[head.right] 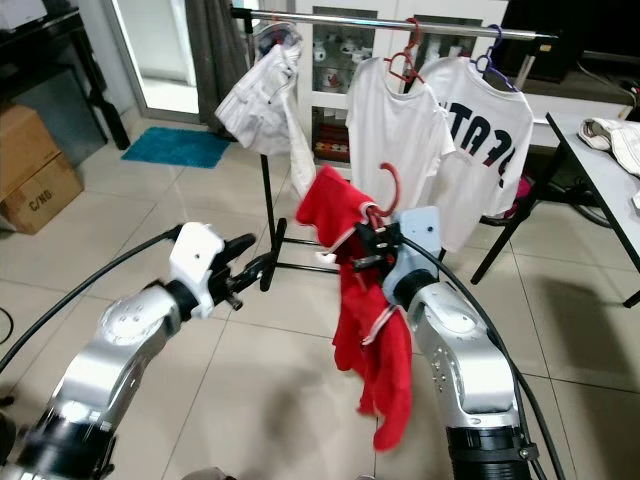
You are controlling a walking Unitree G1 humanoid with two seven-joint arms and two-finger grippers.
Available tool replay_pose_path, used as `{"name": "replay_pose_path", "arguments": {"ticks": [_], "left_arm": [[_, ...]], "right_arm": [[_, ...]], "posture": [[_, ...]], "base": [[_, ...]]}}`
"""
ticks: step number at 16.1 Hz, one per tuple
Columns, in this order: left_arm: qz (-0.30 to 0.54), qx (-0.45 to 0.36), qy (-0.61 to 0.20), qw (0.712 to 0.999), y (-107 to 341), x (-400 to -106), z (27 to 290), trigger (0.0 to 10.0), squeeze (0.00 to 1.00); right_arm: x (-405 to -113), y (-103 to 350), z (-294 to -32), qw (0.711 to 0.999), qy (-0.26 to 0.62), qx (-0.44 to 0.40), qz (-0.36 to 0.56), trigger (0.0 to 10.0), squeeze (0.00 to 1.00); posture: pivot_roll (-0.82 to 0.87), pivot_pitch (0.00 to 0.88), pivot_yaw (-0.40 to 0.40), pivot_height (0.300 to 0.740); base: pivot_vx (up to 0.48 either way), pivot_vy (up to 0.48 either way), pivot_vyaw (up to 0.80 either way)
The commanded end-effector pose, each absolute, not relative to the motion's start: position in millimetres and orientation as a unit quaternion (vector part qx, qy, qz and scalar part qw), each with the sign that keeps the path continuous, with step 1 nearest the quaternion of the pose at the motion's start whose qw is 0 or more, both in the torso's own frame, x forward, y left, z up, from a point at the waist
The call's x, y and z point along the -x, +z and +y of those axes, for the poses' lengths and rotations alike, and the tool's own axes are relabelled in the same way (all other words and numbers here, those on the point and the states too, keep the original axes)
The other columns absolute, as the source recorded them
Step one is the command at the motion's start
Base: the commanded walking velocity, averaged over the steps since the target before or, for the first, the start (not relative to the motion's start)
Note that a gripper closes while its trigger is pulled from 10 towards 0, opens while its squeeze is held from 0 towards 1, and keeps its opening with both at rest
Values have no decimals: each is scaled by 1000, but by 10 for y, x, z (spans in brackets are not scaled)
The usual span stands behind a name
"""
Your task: Hang hanger
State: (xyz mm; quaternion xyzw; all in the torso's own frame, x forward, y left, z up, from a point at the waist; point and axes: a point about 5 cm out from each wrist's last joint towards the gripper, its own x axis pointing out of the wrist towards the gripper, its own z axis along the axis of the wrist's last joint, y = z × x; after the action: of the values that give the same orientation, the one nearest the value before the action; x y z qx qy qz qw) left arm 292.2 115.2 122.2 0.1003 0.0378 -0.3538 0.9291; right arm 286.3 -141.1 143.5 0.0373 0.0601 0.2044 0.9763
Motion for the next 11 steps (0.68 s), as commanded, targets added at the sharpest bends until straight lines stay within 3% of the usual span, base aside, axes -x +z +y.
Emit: {"name": "replay_pose_path", "arguments": {"ticks": [1, 4, 6, 7, 8, 9, 11], "left_arm": [[29, -133, -371, 919, 1232, -2967, 1110, 10000, 1000], [11, -159, -381, 911, 1266, -3083, 1029, 10000, 1000], [4, -198, -410, 890, 1243, -3132, 930, 10000, 463], [-4, -206, -415, 886, 1254, -3152, 902, 10000, 341], [-25, -197, -411, 890, 1326, -3208, 838, 2392, 184], [-37, -196, -410, 890, 1353, -3239, 800, 0, 0], [-52, -193, -406, 892, 1378, -3276, 766, 0, 0]], "right_arm": [[-2881, 1626, -1328, 972, 232, -38, 20, 0, 0], [-2877, 1670, -1306, 968, 246, -47, 15, 0, 0], [-2862, 1711, -1266, 963, 266, -54, 8, 0, 0], [-2857, 1724, -1256, 961, 272, -55, 5, 0, 0], [-2847, 1744, -1242, 958, 282, -58, -1, 0, 0], [-2842, 1742, -1233, 956, 286, -59, -3, 0, 0], [-2826, 1755, -1191, 954, 292, -63, -6, 0, 0]], "posture": [[-32, 0, -5, 740], [-35, 0, -4, 740], [-38, 0, -1, 740], [-38, 0, 3, 740], [-38, 0, 5, 740], [-41, 0, 8, 740], [-45, 0, 10, 740]], "base": [[0, 0, 0], [0, 0, 0], [0, 0, 0], [0, 0, 0], [0, 0, 0], [0, 0, 0], [0, 0, 0]]}}
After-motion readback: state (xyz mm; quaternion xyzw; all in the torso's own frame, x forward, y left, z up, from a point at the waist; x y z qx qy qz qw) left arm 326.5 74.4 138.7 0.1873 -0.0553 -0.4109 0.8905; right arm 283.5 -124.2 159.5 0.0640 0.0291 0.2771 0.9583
